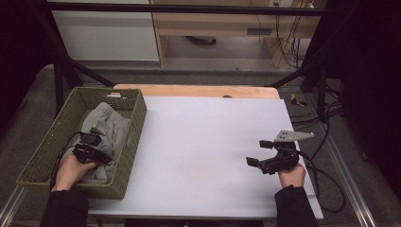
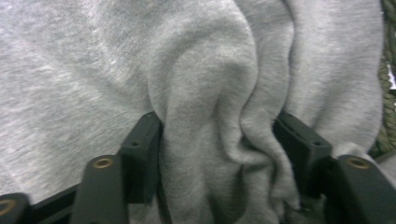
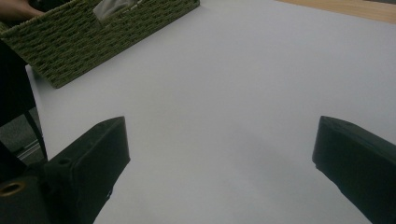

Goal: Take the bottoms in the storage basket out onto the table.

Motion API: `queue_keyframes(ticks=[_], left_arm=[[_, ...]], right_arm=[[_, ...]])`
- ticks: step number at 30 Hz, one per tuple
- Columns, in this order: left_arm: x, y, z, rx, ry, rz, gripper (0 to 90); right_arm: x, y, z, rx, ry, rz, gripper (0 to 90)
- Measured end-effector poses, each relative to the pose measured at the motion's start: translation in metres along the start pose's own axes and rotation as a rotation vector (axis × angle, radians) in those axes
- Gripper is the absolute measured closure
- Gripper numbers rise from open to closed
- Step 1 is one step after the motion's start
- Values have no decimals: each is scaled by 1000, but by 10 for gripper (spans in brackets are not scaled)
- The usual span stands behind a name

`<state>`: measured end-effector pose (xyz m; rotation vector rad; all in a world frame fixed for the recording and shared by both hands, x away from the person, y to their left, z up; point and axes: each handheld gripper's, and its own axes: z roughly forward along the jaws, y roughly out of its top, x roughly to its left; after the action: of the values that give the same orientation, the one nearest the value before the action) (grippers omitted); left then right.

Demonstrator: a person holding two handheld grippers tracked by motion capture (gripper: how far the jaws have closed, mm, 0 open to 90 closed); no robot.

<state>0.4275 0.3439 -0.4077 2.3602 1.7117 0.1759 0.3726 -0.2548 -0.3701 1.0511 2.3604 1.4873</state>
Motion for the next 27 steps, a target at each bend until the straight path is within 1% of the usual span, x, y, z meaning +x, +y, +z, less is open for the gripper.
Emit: queue_keyframes(ticks=[10,19,27], left_arm=[[1,0,-2,-2,-8,-16,502],[-2,1,-4,0,6,16,576],[-3,1,-6,-1,14,25,650]], right_arm=[[0,0,0,5,1,1,43],[0,0,0,2,2,1,43],[-1,0,1,5,1,-1,43]])
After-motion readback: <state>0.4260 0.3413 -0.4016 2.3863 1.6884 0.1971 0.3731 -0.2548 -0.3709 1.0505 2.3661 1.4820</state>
